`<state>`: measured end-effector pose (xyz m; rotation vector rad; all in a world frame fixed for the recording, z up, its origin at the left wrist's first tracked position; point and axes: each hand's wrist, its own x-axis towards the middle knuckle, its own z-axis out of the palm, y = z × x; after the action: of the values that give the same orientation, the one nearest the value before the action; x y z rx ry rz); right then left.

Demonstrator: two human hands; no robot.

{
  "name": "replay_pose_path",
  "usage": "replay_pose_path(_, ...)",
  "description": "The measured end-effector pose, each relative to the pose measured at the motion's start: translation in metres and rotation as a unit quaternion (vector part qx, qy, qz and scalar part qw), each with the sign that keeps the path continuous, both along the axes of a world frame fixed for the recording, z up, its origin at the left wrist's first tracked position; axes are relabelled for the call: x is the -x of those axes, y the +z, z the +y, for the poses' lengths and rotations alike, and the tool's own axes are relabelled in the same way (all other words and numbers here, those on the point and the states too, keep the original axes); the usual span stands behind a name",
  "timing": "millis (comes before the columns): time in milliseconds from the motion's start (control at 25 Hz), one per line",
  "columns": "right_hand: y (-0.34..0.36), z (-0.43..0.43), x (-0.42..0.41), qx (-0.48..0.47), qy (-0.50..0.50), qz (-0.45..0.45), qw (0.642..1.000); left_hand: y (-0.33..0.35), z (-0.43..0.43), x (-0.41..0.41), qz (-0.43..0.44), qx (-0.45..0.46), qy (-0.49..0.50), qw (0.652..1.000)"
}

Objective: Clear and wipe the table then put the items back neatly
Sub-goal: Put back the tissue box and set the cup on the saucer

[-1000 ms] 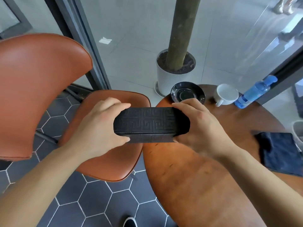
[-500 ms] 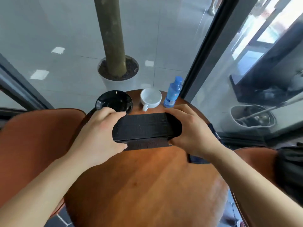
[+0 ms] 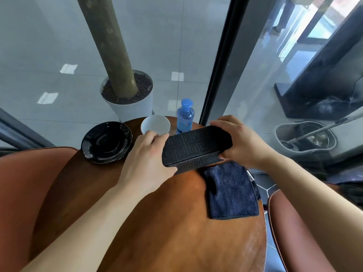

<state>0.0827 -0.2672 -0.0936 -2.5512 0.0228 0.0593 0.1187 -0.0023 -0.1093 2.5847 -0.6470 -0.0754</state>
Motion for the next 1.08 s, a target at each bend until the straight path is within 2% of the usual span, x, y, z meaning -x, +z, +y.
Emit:
replay_pose_path(440,-0.021,-0.04,-0.006,0.007,-0.012,0.025,1.0,-0.019,-0.045,-0.004,0.003,-0.009,0.0,1.0)
replay_pose_path(560,-0.022,-0.038,-0.004,0.032,-0.007,0.017,0.999,-0.022,-0.044,-0.003,0.01,-0.026,-0.006,1.0)
replay_pose_path(720,-0.016,-0.03,0.002,0.071,-0.018,0.019,0.997,-0.017,-0.036,-0.002,0.013,-0.002,-0.015,1.0)
replay_pose_path(880,-0.003,-0.004,0.017,0.065,-0.042,-0.05,0.996,-0.014,-0.002,0.007,-0.019,0.032,-0.016,0.999)
replay_pose_path(960,0.003,0.022,0.025,0.05,-0.021,-0.088,0.995,-0.017,0.028,0.017,-0.037,0.038,0.009,0.999)
replay_pose_path(1080,0.007,0.071,0.034,0.029,0.008,-0.138,0.99,-0.033,0.082,0.038,-0.057,-0.002,0.04,0.998)
